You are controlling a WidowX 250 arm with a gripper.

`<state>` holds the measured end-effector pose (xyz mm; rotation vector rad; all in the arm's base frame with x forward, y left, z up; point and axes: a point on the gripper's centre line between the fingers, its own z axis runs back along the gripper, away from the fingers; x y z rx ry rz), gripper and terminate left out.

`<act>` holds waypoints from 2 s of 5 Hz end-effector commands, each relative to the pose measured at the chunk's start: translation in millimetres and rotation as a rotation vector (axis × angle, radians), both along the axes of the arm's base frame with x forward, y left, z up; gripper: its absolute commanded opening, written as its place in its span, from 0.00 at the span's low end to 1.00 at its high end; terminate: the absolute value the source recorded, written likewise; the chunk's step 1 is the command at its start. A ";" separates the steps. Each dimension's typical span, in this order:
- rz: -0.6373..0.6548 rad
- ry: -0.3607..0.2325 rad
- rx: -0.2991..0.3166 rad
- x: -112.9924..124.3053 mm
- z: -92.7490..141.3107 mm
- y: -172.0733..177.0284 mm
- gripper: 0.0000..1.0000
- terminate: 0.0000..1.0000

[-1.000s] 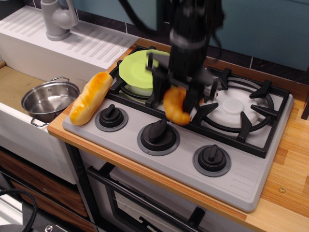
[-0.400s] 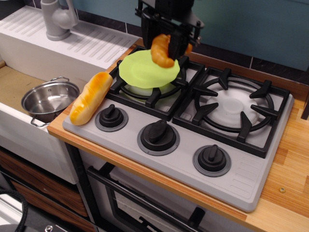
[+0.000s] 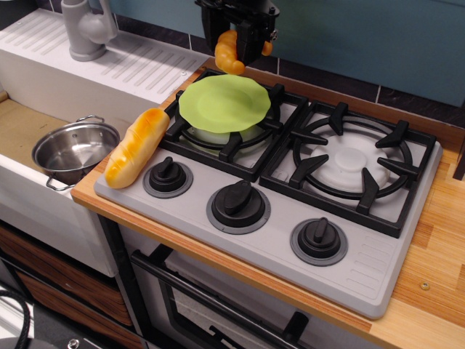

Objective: Put crossaint on plate and bread in pot or pan in sink

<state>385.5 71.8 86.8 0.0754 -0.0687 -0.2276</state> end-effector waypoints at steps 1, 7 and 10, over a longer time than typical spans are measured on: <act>0.028 -0.054 0.007 3.0 10.4 -1.8 0.00 0.00; 0.099 -0.050 0.011 -41.6 13.7 -37.5 1.00 0.00; 0.033 0.073 0.069 -54.5 72.5 -30.8 1.00 0.00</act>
